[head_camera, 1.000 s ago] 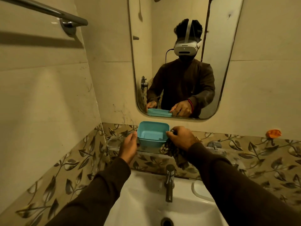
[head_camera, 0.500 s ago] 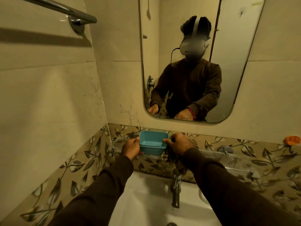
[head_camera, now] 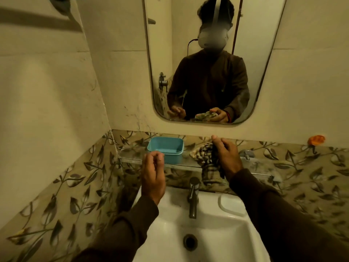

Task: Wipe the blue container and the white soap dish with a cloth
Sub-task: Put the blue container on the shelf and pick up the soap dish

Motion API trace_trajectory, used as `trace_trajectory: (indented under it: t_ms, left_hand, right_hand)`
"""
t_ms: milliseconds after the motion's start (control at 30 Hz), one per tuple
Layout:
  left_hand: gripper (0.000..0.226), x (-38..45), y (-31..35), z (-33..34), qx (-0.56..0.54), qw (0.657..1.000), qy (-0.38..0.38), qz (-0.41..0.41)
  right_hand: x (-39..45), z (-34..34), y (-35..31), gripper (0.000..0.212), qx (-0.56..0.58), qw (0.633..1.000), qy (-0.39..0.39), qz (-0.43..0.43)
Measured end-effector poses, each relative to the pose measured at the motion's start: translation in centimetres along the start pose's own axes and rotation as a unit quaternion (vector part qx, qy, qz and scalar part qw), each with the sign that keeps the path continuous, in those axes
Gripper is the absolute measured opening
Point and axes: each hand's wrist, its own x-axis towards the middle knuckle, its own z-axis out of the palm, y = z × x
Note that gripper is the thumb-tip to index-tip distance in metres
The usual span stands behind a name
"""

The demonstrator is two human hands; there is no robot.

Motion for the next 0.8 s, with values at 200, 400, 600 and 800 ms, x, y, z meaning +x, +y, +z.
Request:
trace_trajectory:
  t_ms: [200,400,600,800]
  left_hand:
    - [0.029,-6.5,0.4,7.2,-0.140,0.942,-0.176,-0.250]
    - [0.032,-10.2,-0.7,13.4,-0.136,0.874,-0.287,-0.368]
    - [0.025,-12.8,-4.7,17.5,-0.002,0.858,-0.332,-0.392]
    - [0.024,-12.9,-7.5,21.4,0.102,0.858,-0.306,-0.401]
  right_hand:
    - [-3.6,-5.0,2.2,0.019,0.094,0.994,0.008,0.052]
    - [-8.2,-9.9,6.4,0.019,-0.134,0.989,-0.054,-0.013]
    - [-10.5,-12.9,12.6,0.025,-0.293,0.941,-0.124,0.113]
    - [-9.0,-13.8,16.1,0.036,-0.298,0.934,-0.070,0.184]
